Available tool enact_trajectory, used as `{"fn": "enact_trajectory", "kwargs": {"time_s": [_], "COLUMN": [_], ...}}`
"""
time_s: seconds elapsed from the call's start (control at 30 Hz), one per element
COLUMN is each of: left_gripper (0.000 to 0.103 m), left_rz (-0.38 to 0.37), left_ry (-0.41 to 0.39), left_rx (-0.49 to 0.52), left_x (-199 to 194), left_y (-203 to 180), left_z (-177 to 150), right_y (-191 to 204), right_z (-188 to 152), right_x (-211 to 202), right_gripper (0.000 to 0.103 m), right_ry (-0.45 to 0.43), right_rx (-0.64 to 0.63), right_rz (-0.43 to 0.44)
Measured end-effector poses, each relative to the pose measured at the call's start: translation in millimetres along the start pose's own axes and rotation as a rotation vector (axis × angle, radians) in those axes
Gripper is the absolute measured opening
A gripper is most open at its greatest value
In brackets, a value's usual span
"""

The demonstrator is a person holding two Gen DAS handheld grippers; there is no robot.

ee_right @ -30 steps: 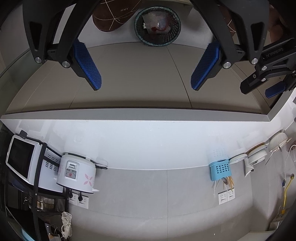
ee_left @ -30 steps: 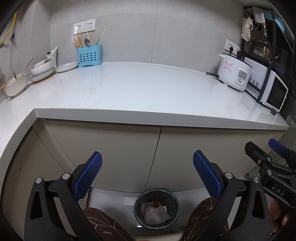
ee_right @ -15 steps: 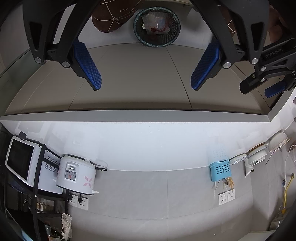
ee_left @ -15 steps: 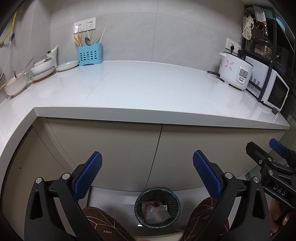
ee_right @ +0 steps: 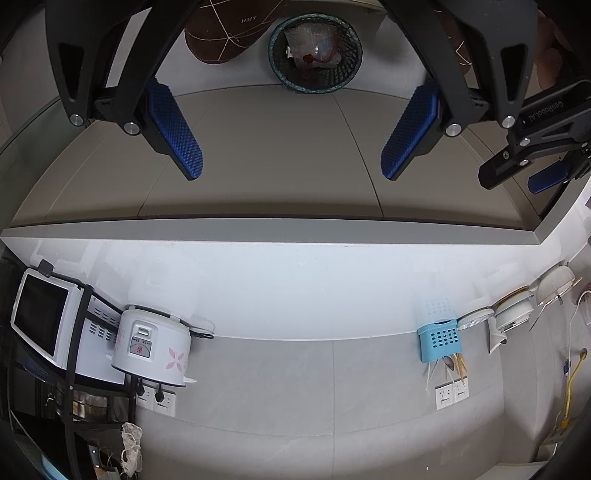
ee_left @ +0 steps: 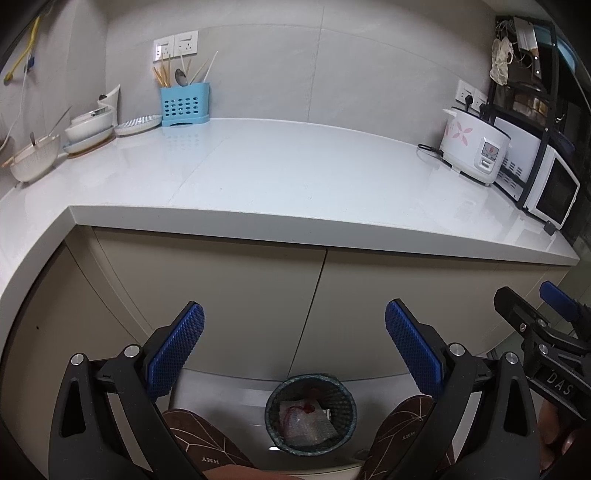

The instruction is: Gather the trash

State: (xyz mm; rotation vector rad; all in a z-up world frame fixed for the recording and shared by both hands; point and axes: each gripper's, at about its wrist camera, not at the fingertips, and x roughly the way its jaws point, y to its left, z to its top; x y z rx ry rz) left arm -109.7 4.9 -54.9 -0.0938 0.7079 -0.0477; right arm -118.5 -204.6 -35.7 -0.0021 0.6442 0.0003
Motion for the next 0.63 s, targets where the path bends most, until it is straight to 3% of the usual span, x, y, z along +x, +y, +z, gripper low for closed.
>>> {"fn": "enact_trajectory", "kwargs": {"time_s": [0.63], "left_gripper": [0.097], "left_rz": [-0.004], "left_ry": [-0.017], "left_rx": [0.022], "left_x": [-6.6], "left_y": [-6.0], "left_z": [0.2], "right_y": [-2.2], "right_z": [-0.2], "right_x": [0.4], "right_gripper": [0.093], "right_ry": [-0.002], "right_rx": [0.007], "right_rz": [0.006]}}
